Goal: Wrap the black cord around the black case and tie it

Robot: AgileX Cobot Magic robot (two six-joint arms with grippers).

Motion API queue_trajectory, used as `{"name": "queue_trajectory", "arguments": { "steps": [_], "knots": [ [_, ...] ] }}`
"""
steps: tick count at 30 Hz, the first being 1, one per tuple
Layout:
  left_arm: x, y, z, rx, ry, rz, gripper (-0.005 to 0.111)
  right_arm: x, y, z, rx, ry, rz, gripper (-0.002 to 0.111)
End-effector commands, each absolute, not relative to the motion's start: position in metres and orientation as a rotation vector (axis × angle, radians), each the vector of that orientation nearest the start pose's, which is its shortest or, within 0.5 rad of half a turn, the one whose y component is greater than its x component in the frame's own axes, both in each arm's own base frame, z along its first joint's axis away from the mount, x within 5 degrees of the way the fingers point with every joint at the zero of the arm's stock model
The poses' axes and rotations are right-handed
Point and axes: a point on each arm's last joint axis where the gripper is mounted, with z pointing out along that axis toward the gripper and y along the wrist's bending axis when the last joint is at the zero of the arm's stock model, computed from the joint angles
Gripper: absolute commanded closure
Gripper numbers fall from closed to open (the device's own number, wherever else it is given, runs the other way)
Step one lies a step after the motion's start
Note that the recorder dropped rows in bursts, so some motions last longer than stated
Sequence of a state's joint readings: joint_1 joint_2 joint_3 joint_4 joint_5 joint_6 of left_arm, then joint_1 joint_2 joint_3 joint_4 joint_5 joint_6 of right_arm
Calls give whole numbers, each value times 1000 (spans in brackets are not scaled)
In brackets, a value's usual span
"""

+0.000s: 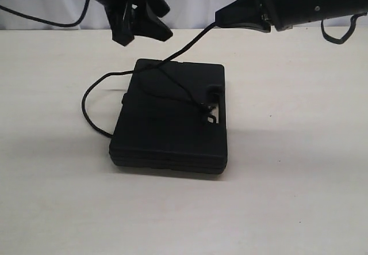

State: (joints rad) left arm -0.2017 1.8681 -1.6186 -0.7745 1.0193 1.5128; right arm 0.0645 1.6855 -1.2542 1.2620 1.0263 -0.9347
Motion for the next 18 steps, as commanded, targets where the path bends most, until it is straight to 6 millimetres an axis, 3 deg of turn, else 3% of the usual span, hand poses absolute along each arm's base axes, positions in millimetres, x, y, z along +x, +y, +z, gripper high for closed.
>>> {"name": "queue_trajectory", "arguments": {
  "steps": [1, 4, 11, 14, 18],
  "knots": [
    [396, -154, 274, 1582, 1809, -497, 54, 341, 95, 307, -461, 2158, 1170, 104],
    [405, -158, 259, 1553, 1832, -489, 54, 340, 95, 307, -471, 2157, 1164, 104],
    [410, -158, 245, 1543, 1864, -494, 56, 341, 95, 307, -471, 2159, 1157, 104],
    [413, -159, 240, 1539, 1874, -492, 69, 341, 95, 307, -471, 2159, 1157, 104],
    [413, -160, 239, 1533, 1874, -491, 97, 341, 95, 307, -468, 2159, 1153, 99]
  ]
}}
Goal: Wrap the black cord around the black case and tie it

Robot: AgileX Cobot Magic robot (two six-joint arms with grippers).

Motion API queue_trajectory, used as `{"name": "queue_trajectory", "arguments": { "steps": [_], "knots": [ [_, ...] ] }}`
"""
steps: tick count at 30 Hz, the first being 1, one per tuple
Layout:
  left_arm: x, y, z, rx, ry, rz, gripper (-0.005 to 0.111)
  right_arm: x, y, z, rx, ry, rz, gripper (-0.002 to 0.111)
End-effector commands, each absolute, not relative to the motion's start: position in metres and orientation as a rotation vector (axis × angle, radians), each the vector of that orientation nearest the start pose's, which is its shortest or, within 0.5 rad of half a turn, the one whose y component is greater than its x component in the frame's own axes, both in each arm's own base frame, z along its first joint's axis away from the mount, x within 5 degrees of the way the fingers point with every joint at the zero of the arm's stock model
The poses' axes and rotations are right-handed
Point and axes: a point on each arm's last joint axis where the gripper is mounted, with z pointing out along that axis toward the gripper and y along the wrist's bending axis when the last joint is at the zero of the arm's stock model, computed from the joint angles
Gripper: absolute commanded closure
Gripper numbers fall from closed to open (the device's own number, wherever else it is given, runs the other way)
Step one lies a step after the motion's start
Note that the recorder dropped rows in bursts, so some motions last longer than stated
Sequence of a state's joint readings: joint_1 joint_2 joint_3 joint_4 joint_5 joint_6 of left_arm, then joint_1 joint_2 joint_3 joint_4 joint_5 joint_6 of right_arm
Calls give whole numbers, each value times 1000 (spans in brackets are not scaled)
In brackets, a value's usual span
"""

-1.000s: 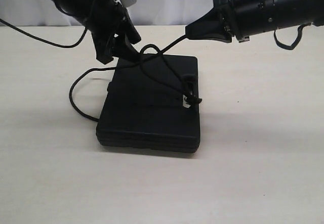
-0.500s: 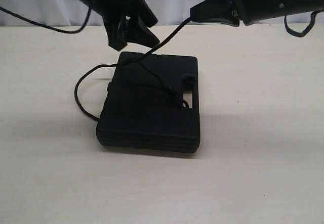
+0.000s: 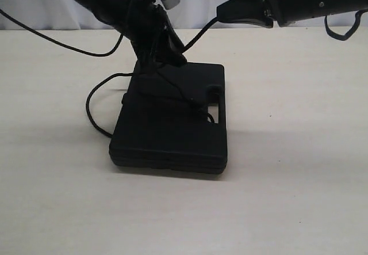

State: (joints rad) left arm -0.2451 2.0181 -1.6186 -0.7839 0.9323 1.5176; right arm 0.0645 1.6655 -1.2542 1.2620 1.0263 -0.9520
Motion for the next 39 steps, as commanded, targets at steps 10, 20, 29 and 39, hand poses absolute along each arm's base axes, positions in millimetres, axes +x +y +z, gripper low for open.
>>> {"name": "queue_trajectory", "arguments": {
  "steps": [10, 20, 29, 39],
  "knots": [
    [407, -133, 297, 1326, 1909, -416, 107, 343, 69, 291, -354, 2412, 739, 42],
    [394, -52, 350, 1012, 2012, -363, 107, 346, 89, 223, -298, 2721, 456, 48],
    [374, 4, 377, 848, 2072, -294, 107, 374, 125, 167, -202, 2631, 399, 48],
    [366, 43, 386, 721, 2089, -212, 107, 385, 128, 122, -125, 2720, 399, 48]
  ]
}}
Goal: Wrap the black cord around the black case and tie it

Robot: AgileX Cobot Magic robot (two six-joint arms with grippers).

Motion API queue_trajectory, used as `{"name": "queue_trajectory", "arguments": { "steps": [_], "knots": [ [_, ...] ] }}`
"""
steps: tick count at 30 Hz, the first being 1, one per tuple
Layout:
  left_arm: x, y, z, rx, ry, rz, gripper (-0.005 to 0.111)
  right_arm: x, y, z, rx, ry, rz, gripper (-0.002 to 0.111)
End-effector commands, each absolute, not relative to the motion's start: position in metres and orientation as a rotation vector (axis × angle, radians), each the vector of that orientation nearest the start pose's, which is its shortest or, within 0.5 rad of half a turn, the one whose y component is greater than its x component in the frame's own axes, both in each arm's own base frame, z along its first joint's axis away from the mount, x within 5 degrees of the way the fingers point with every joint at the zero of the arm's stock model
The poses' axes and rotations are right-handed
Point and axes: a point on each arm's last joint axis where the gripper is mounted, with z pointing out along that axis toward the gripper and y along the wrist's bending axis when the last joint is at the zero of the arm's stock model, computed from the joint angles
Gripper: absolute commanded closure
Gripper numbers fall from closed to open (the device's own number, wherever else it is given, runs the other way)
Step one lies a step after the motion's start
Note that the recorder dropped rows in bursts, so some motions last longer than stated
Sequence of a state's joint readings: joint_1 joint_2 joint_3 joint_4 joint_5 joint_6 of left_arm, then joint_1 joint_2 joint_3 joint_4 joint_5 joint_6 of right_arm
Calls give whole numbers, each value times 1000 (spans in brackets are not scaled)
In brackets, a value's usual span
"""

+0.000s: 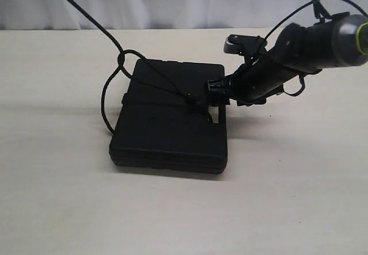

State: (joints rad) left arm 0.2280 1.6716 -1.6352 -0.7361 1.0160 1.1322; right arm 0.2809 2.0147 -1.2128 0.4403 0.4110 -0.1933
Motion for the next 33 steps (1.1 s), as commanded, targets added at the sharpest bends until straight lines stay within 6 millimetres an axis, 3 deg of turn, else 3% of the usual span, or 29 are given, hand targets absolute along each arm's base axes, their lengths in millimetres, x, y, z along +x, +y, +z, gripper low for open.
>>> {"name": "queue_trajectory", "arguments": {
  "steps": [1, 4, 6, 11, 12, 17, 21, 28, 33],
  "knots": [
    [366, 45, 387, 714, 2088, -206, 107, 385, 128, 120, -125, 2725, 397, 48],
    [364, 50, 391, 688, 2073, -175, 107, 386, 128, 113, -115, 2737, 393, 49],
    [361, 51, 398, 673, 2049, -144, 107, 386, 129, 111, -86, 2736, 407, 56],
    [345, 50, 425, 621, 1976, -57, 107, 389, 130, 111, -39, 2710, 423, 99],
    [341, 50, 430, 607, 1971, -27, 107, 389, 130, 111, -39, 2710, 423, 104],
    [321, 61, 446, 532, 2014, 188, 107, 388, 128, 115, -35, 2715, 430, 104],
    [310, 78, 445, 422, 2137, 387, 107, 389, 125, 116, 22, 2712, 438, 104],
    [299, 103, 425, 311, 2341, 668, 107, 394, 109, 116, 139, 2713, 445, 104],
    [296, 119, 395, 269, 2444, 718, 107, 396, 99, 116, 190, 2708, 447, 104]
  ]
}}
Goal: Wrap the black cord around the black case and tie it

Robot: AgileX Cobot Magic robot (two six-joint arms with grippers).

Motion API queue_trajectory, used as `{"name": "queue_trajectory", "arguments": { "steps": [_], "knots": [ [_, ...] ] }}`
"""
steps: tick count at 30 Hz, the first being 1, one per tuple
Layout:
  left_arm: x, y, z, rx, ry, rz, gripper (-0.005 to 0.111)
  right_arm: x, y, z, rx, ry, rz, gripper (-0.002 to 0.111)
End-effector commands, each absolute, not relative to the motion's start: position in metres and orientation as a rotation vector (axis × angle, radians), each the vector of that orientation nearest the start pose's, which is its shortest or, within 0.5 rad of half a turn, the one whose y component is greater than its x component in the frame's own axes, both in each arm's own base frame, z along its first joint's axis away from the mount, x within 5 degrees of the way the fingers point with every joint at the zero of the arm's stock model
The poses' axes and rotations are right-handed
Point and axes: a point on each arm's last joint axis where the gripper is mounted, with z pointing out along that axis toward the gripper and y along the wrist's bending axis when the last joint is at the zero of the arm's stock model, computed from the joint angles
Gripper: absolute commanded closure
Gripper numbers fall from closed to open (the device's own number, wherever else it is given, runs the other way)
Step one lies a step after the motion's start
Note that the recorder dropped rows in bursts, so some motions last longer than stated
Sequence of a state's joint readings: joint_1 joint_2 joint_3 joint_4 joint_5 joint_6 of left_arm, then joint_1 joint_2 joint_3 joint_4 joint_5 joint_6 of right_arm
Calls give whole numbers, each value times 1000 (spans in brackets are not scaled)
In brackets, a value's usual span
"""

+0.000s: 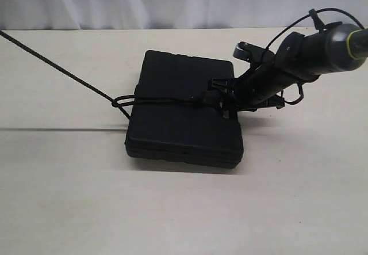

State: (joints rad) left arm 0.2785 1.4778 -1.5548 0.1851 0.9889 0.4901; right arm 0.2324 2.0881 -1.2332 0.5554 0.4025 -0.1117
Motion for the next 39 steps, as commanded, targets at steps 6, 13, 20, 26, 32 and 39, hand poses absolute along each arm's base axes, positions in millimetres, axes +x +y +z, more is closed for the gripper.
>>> {"name": "queue_trajectory", "arguments": {
  "steps": [6, 13, 20, 26, 32, 39],
  "knots": [
    [294, 153, 332, 146, 2645, 666, 107, 396, 99, 116, 174, 2708, 444, 104],
    [291, 186, 265, -1, 2781, 598, 107, 396, 99, 116, 149, 2709, 439, 104],
    [312, 177, 239, -79, 2714, 290, 106, 395, 99, 115, 114, 2718, 435, 104],
    [320, 159, 231, 263, 2722, 168, 75, 395, 99, 114, 88, 2728, 435, 104],
    [333, 144, 243, 470, 2670, 222, 45, 394, 100, 114, 93, 2730, 439, 104],
    [371, 80, 286, 720, 2447, 274, 45, 394, 100, 114, 89, 2731, 439, 104]
  ]
}}
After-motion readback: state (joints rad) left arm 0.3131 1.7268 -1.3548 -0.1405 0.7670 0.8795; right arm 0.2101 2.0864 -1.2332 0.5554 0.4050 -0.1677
